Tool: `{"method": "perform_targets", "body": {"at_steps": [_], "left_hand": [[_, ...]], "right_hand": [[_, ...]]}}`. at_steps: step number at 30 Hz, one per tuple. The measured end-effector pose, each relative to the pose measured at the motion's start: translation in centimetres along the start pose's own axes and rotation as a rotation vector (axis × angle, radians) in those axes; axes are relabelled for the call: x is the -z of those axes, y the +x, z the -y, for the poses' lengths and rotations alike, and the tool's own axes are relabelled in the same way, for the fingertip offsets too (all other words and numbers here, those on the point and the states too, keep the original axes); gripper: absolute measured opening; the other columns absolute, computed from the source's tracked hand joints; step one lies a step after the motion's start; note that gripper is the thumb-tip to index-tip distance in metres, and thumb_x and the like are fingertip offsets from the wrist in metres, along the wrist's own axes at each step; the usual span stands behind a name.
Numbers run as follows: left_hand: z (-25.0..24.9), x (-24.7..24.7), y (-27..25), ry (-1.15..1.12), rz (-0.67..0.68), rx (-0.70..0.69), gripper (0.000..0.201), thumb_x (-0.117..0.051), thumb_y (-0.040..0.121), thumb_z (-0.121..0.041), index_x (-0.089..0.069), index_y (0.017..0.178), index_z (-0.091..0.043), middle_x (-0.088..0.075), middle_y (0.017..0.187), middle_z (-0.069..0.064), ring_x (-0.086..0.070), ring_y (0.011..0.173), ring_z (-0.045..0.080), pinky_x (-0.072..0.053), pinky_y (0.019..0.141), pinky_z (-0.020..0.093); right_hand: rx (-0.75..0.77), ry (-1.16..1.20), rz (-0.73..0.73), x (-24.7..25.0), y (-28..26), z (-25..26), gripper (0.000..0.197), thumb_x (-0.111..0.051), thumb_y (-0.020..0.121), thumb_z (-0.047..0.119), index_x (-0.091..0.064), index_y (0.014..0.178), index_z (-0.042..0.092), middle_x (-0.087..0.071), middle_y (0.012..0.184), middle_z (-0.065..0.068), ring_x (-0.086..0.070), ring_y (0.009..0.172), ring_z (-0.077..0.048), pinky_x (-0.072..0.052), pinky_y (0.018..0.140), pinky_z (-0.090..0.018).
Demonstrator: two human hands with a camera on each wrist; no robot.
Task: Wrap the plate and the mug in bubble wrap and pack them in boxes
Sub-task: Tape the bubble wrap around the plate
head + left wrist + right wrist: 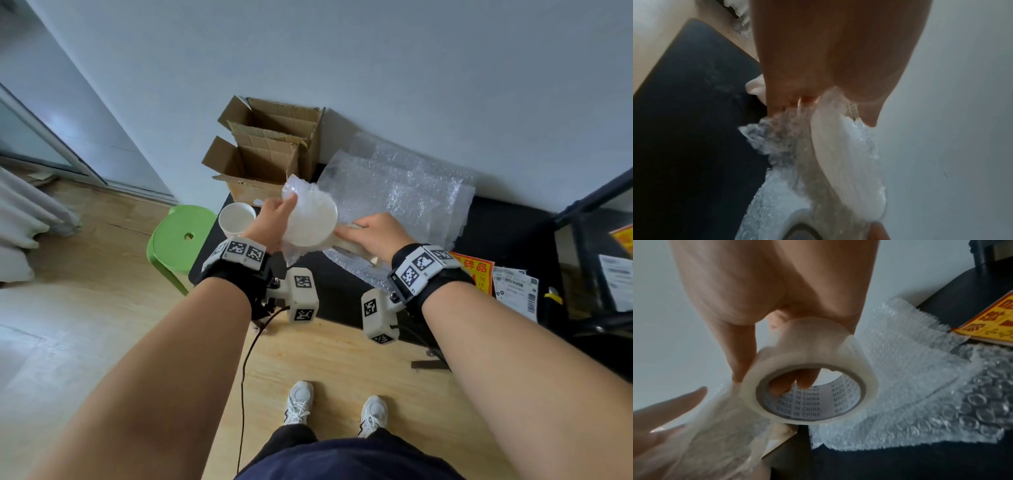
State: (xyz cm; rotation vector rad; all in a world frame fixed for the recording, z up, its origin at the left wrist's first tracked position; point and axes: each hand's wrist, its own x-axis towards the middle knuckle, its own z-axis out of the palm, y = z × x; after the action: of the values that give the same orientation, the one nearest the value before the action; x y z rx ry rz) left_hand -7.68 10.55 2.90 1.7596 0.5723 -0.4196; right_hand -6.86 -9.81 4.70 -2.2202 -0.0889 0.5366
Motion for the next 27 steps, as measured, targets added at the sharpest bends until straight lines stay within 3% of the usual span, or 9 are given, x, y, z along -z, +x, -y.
{"method": "perform_targets", "body": {"at_steps": [2, 5, 8, 13, 16, 19, 21, 23, 27], "left_hand": [[-1.1, -1.0, -0.4, 0.094, -0.066, -0.065, 0.059, -0.057, 0.094, -0.038, -0.034, 0.141, -0.012, -0.045, 0.134, 0.013, -0.050, 0.112, 0.027, -0.045, 0.098, 0.036], [-1.6, -2.2, 0.6, 0.064, -0.102, -0.071, 0.067, -0.055, 0.084, -0.059, -0.041, 0.132, -0.015, -0.053, 0.113, 0.003, -0.056, 0.102, 0.023, -0.050, 0.093, 0.042], [-2.5, -3.7, 0.4, 0.070, -0.103, -0.091, 0.071, -0.053, 0.082, -0.063, -0.044, 0.132, -0.013, -0.056, 0.119, 0.007, -0.058, 0.101, 0.022, -0.051, 0.083, 0.036], [-3.0, -5.8, 0.8, 0.018, -0.176, -0.076, 0.054, -0.053, 0.094, -0.045, -0.039, 0.134, -0.011, -0.050, 0.116, 0.005, -0.053, 0.103, 0.023, -0.046, 0.088, 0.036], [-3.4, -6.9, 0.7, -0.006, -0.212, -0.084, 0.051, -0.056, 0.092, -0.043, -0.045, 0.129, -0.010, -0.055, 0.118, 0.007, -0.056, 0.106, 0.025, -0.048, 0.096, 0.041], [-3.7, -8.5, 0.5, -0.019, -0.238, -0.100, 0.038, -0.058, 0.091, -0.040, -0.046, 0.117, -0.014, -0.056, 0.114, 0.006, -0.057, 0.104, 0.025, -0.048, 0.096, 0.042], [-4.0, -9.7, 0.2, -0.031, -0.235, -0.109, 0.039, -0.058, 0.092, -0.038, -0.046, 0.120, -0.015, -0.056, 0.114, 0.006, -0.057, 0.102, 0.025, -0.049, 0.096, 0.043], [-4.7, -11.0, 0.0, -0.043, -0.209, -0.133, 0.041, -0.060, 0.090, -0.037, -0.047, 0.123, -0.015, -0.056, 0.112, 0.006, -0.058, 0.101, 0.024, -0.050, 0.094, 0.044], [-5.9, -13.8, -0.6, -0.017, -0.061, -0.124, 0.039, -0.059, 0.091, -0.037, -0.046, 0.122, -0.017, -0.053, 0.111, 0.006, -0.057, 0.101, 0.027, -0.054, 0.089, 0.048]], "right_hand": [[0.013, 0.014, -0.023, 0.9, -0.3, -0.3, 0.053, -0.068, 0.084, 0.047, -0.043, 0.051, 0.015, -0.031, 0.048, 0.002, -0.029, 0.041, -0.009, -0.026, 0.044, -0.016], [0.019, 0.013, -0.048, 2.3, -0.8, -0.9, 0.050, -0.069, 0.083, 0.047, -0.048, 0.051, 0.015, -0.035, 0.047, 0.003, -0.032, 0.042, -0.009, -0.029, 0.048, -0.019], [-0.003, 0.053, -0.066, 3.6, -1.2, -1.7, 0.046, -0.070, 0.082, 0.047, -0.060, 0.054, 0.012, -0.044, 0.048, 0.005, -0.039, 0.042, -0.005, -0.032, 0.046, -0.013], [-0.125, 0.241, -0.097, 5.9, -2.0, -3.5, 0.039, -0.066, 0.086, 0.045, -0.072, 0.104, 0.011, -0.065, 0.093, 0.002, -0.058, 0.083, -0.011, -0.040, 0.069, -0.020], [-0.128, 0.246, -0.124, 6.7, -2.5, -4.5, 0.034, -0.064, 0.088, 0.038, -0.073, 0.104, 0.009, -0.067, 0.109, -0.007, -0.059, 0.102, -0.026, -0.043, 0.082, -0.030], [-0.127, 0.207, -0.143, 7.3, -2.7, -5.6, 0.023, -0.064, 0.090, 0.036, -0.069, 0.078, 0.018, -0.062, 0.086, 0.001, -0.055, 0.081, -0.017, -0.041, 0.068, -0.028], [-0.136, 0.124, -0.180, 7.6, -2.7, -6.4, 0.036, -0.064, 0.090, 0.035, -0.055, 0.060, 0.018, -0.050, 0.066, 0.004, -0.046, 0.063, -0.013, -0.034, 0.059, -0.026], [-0.152, -0.013, -0.220, 7.9, -2.6, -7.3, 0.041, -0.062, 0.089, 0.037, -0.048, 0.058, 0.013, -0.042, 0.060, -0.001, -0.041, 0.056, -0.016, -0.030, 0.053, -0.028], [-0.194, -0.120, -0.220, 8.4, -2.8, -8.3, 0.038, -0.056, 0.092, 0.041, -0.057, 0.071, 0.010, -0.048, 0.064, -0.003, -0.045, 0.058, -0.017, -0.032, 0.052, -0.027]]}}
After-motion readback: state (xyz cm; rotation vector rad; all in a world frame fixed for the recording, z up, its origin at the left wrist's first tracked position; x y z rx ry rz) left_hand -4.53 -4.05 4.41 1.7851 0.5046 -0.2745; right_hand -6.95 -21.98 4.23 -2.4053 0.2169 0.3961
